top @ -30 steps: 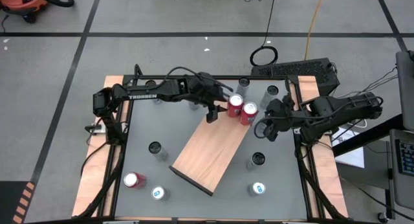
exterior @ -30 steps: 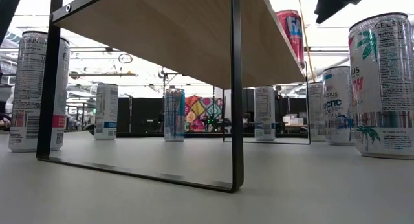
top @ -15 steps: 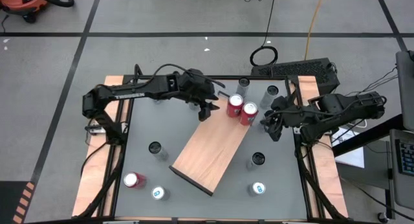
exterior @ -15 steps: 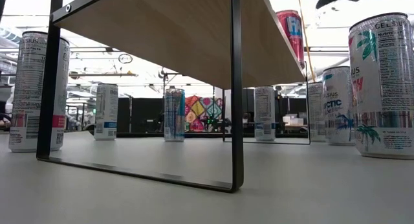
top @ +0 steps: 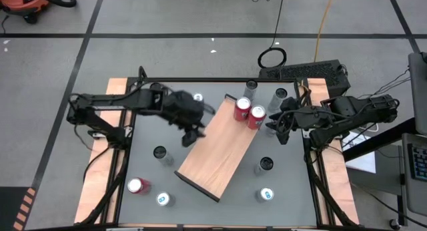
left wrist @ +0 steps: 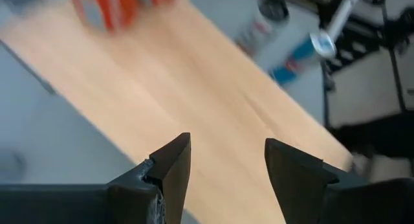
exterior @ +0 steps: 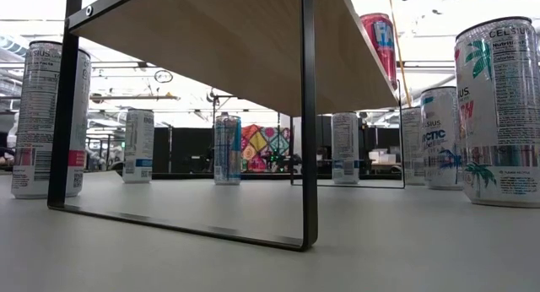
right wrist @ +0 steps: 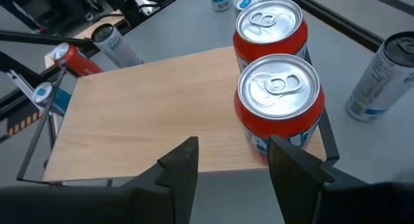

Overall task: Place canned beverage on shelf
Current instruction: Put the red soda can on the shelf aligned with the other red soda cans

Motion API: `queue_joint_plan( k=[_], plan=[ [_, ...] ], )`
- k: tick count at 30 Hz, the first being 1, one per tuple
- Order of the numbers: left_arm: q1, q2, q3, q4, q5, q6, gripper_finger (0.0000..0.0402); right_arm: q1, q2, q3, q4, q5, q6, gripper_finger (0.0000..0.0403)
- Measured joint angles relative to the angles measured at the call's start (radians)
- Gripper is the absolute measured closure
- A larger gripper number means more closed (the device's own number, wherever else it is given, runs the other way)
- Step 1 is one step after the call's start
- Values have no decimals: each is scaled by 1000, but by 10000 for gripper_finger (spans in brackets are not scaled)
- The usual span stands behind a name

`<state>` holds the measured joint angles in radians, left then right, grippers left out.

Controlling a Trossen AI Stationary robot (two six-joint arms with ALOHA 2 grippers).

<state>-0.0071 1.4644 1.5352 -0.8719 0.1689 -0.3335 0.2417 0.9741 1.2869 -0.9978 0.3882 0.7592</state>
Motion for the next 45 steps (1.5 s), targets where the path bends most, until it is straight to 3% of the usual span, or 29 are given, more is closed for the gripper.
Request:
queue_joint_plan(
  k=[17,21,30,36,45],
  plan=[
    [-401,-41,-1,-522,-58,-696,204,0,13,0,4,-1,117,248],
    [-502,-52,-2,-605,-88,-793,204,3,17,0,7,-1,141,248],
    [-705,-120,-13,-653,-229,-977,204,9,18,0,25,-58,178,248],
    [-809,-221,-138,-590,-317,-1097,204,10,18,0,50,-77,175,248],
    [-869,-252,-202,-533,-305,-1154,203,19,18,0,86,-79,173,248]
  ],
)
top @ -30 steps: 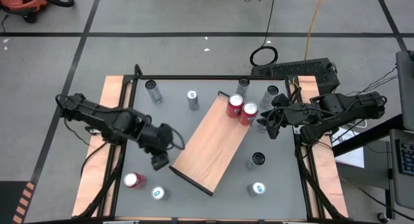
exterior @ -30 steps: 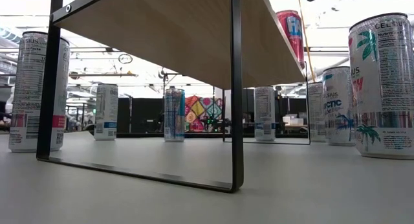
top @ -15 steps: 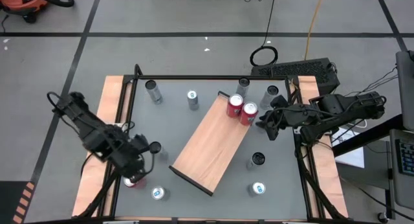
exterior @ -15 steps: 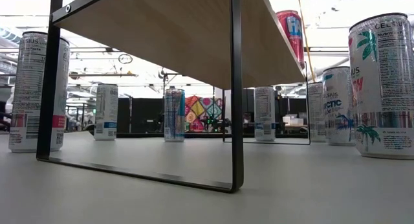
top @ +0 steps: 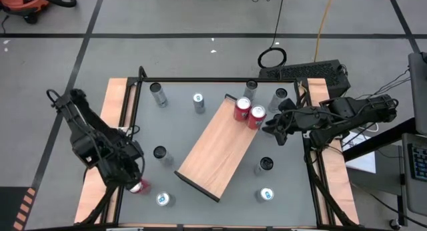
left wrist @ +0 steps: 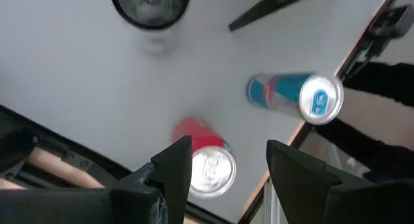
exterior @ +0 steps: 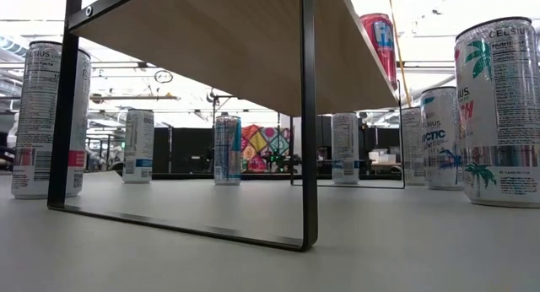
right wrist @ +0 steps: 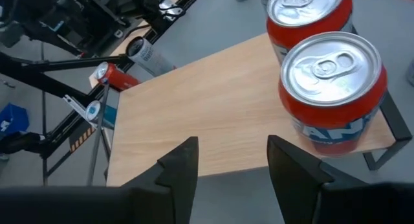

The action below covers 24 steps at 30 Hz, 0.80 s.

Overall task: Place canned beverage on shelf
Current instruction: Put the red soda can on the shelf aligned with the other red soda cans

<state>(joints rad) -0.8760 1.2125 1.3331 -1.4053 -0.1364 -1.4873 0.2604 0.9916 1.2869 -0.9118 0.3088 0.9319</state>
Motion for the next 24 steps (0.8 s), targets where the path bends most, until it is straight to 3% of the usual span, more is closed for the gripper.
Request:
queue_joint_plan(
  k=[5,14,24],
  plan=[
    [-15,18,-8,0,99,-52,170,3,0,0,5,0,6,248],
    [-18,18,-120,84,192,-131,24,3,0,0,12,1,2,248],
    [-18,20,-242,170,217,-216,7,3,0,0,18,0,-1,248]
  ],
)
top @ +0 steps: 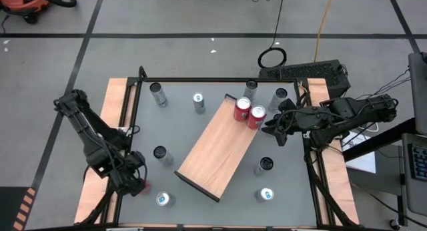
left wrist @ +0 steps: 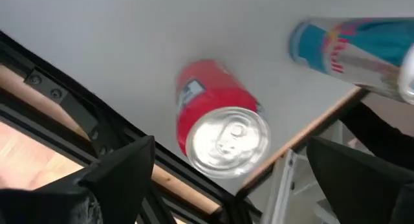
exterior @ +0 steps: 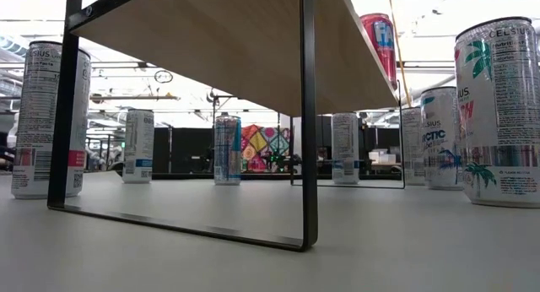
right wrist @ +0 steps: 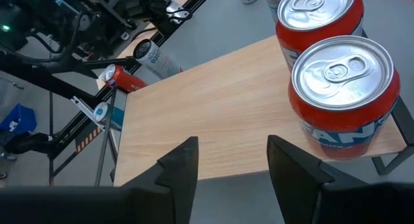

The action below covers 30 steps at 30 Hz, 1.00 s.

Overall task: Place canned beverage on shelf
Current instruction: Put the red soda can on the shelf aligned with the other red soda cans

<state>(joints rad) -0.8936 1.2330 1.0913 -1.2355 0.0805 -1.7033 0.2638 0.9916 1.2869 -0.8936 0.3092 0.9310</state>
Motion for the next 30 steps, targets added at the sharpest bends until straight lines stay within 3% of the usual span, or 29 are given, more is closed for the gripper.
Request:
queue_joint_plan(
  k=[9,24,30],
  plan=[
    [-7,12,-85,164,21,-24,6,0,0,0,0,-28,0,248],
    [-12,139,-89,150,43,-18,7,0,0,0,0,-32,0,248],
    [-12,162,-89,156,43,-23,45,0,0,0,0,-27,0,248]
  ],
)
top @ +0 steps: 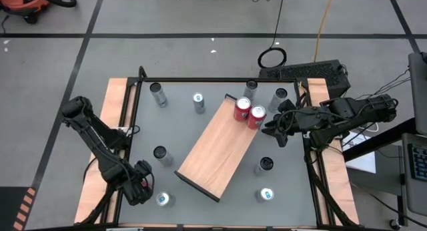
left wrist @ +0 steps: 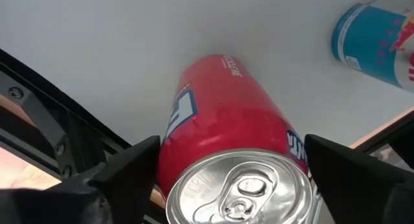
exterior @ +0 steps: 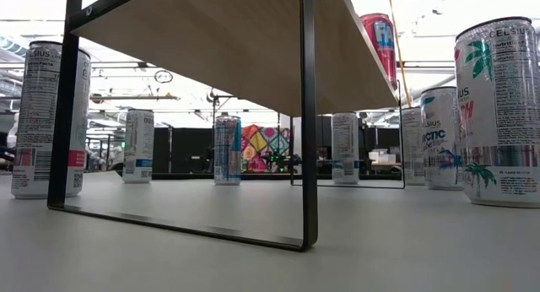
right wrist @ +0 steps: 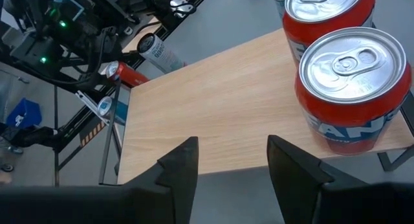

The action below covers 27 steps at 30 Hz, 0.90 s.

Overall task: Place canned beverage on shelf
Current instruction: Put the red soda can on the shelf aligned with the other red soda cans

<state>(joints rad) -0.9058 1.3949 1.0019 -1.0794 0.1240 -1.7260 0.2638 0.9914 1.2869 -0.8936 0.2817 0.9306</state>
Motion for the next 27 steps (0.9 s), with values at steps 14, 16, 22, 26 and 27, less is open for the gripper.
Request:
queue_joint_plan(
  k=[14,16,22,26,27],
  plan=[
    [19,-46,57,-54,57,4,118,0,0,0,107,2,-4,248],
    [34,-70,91,-88,57,4,119,0,0,0,140,3,-10,248],
    [82,-165,225,-204,19,-23,119,0,4,0,280,4,-86,248],
    [107,-230,330,-257,-51,-48,119,0,25,0,395,4,-171,248],
    [113,-244,355,-266,-69,-49,119,0,33,0,424,4,-192,248]
  ],
)
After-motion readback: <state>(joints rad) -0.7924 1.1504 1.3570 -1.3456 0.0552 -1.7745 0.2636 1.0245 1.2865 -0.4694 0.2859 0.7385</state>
